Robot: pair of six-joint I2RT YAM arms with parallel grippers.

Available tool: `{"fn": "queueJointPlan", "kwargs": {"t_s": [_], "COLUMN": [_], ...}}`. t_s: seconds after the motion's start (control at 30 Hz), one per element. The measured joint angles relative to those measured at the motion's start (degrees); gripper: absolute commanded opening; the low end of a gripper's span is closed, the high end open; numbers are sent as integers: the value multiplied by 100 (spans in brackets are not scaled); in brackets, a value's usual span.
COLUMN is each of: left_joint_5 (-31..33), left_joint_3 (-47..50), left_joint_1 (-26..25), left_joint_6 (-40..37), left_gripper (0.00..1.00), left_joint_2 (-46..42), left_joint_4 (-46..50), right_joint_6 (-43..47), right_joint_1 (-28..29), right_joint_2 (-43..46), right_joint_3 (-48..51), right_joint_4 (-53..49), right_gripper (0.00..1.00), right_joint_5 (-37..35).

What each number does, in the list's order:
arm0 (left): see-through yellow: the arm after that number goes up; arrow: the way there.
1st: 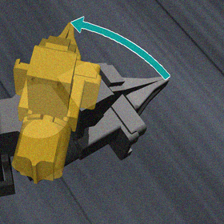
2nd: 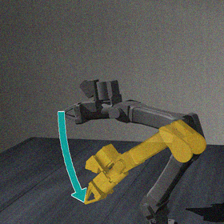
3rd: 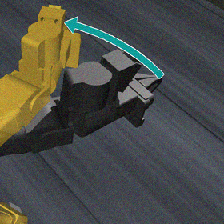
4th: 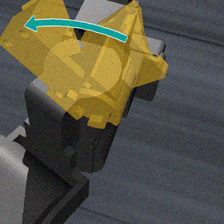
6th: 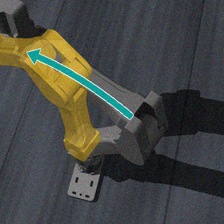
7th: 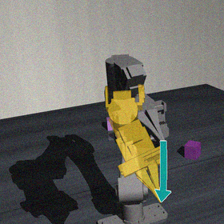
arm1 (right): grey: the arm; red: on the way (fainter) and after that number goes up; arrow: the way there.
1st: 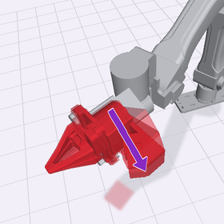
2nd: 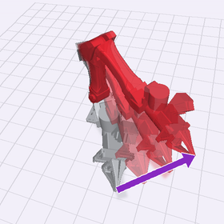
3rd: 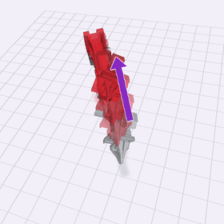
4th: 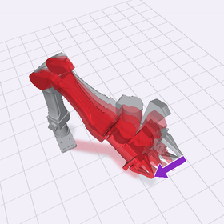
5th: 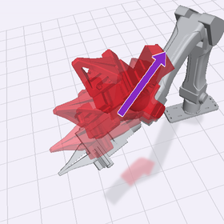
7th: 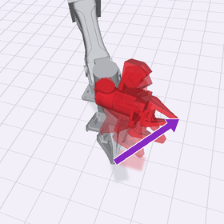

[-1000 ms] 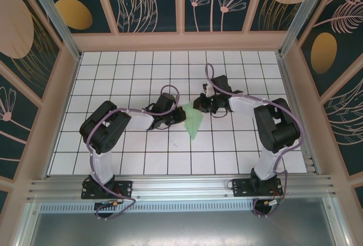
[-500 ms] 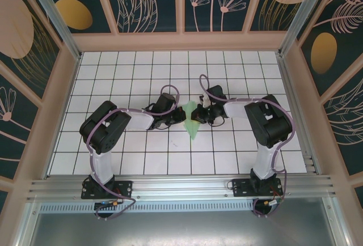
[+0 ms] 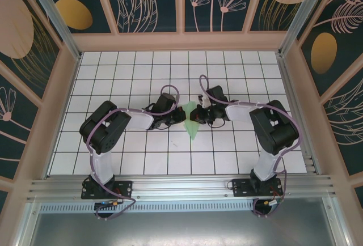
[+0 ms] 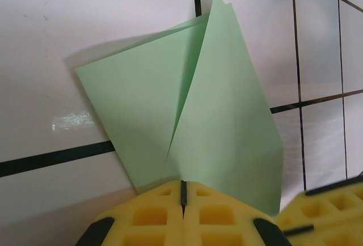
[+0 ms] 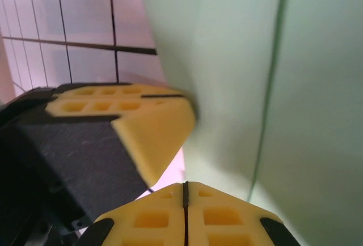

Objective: Fold a paper plane with a square sheet of paper (pick it up from the middle)
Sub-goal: Fourth fold the wing at the center of the table.

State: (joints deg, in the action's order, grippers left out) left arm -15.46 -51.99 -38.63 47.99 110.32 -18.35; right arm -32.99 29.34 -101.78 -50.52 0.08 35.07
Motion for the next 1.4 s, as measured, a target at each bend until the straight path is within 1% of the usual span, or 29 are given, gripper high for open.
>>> {"fn": "queueJointPlan", "kwargs": {"t_s": [0.17, 0.4, 0.6, 0.7, 0.87, 1.07, 1.2, 1.4], "left_joint_5": [-7, -20, -20, -20, -20, -24, -26, -39], "left_joint_3": [-11, -22, -22, -22, -22, -26, -26, -26], "left_joint_1": [0, 2, 2, 2, 2, 2, 2, 2], "left_joint_6": [0, 0, -2, -2, -2, -2, -7, -37], "left_gripper": [0, 0, 0, 0, 0, 0, 0, 0], "left_joint_2": [0, 4, 4, 4, 7, 9, 9, 9], "left_joint_4": [22, 42, 39, 39, 39, 42, 42, 42], "right_joint_6": [-44, -39, -39, -46, -63, -83, -85, -94], "right_joint_1": [94, 72, 105, 210, 389, 387, 474, 575], "right_joint_2": [-144, -164, 177, 341, 177, 118, 313, 802], "right_joint_3": [297, 341, 516, 619, 730, 728, 796, 885], "right_joint_4": [92, 201, 98, 111, 164, 212, 168, 68], "right_gripper": [9, 9, 10, 10, 9, 9, 10, 10], "right_joint_5": [-20, 68, 63, 96, 81, 129, -70, -74]}}
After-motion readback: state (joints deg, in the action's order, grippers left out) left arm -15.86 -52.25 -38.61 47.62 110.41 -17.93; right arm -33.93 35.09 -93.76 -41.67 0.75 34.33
